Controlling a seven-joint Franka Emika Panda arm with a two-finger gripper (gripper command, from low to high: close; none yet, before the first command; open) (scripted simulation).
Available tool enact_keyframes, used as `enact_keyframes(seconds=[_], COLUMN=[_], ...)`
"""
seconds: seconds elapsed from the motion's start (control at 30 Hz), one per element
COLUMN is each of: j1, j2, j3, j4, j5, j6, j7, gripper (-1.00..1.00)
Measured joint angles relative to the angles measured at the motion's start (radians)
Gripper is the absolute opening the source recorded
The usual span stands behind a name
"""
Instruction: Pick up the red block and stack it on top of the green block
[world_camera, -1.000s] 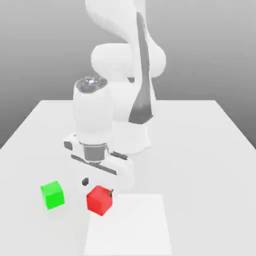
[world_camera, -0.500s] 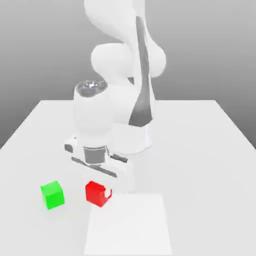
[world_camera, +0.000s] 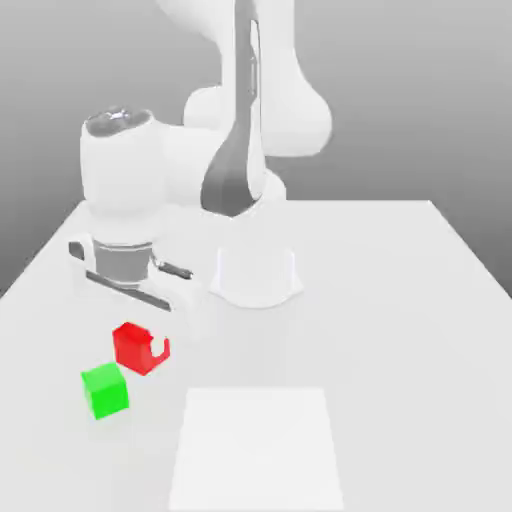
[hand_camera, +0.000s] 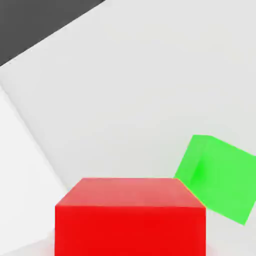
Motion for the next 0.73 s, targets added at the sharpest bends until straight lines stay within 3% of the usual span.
enact_keyframes(seconds=[0.3,0.63,0.67,0.73], j1=[-0.058,-0.044,-0.048,-0.048], j2=[-0.010,0.198,0.215,0.215], j3=[-0.085,-0.079,-0.073,-0.073], j4=[0.025,0.037,0.037,0.037], j5=[0.005,0.135,0.145,0.145], j6=[-0.044,0.146,0.162,0.162], j7=[-0.130,-0.233,-0.239,-0.239], gripper=[-1.00,-1.00,1.00,1.00])
